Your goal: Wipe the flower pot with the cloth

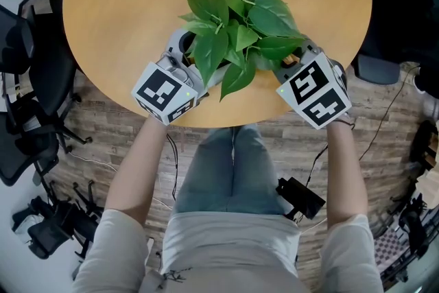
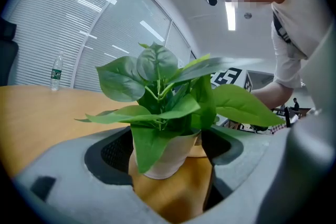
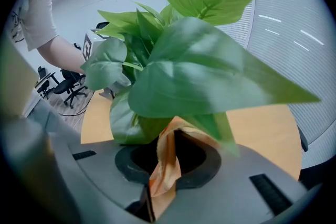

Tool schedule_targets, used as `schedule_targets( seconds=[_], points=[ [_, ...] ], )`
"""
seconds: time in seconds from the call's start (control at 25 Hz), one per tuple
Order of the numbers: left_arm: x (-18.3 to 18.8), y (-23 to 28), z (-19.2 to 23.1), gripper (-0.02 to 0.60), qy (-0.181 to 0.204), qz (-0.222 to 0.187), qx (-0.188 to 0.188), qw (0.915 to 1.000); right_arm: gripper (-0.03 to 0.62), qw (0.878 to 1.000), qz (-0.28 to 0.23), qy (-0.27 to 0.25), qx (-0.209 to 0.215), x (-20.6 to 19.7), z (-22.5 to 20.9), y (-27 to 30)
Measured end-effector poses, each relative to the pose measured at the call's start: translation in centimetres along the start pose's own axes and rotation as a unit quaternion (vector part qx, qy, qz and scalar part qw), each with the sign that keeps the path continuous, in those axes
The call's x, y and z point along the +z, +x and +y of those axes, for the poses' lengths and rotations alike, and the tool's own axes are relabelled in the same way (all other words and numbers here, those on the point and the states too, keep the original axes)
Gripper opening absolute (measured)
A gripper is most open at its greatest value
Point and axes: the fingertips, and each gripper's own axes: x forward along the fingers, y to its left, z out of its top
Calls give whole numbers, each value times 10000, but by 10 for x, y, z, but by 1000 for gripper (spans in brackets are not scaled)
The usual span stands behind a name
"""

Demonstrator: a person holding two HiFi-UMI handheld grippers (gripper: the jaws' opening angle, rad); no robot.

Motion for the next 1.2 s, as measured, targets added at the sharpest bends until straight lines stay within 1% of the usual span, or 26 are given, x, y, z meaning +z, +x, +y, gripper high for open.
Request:
schedule_targets(
  seconds=[0.36,0.64,0.8,1.2],
  points=[
    [-1,4,-1,417,-120,-122,454,9988,57,10000,-17,71,10,-4,6,1],
    [0,5,-1,416,-197,-150,878,9958,55,9999,-20,83,82,-3,15,0],
    [1,7,-3,416,-228,-176,1060,9940,55,9998,-53,116,123,-4,18,-1],
    [-1,6,-6,414,-385,-177,1678,9849,57,9997,-121,201,110,-5,24,0]
  ],
)
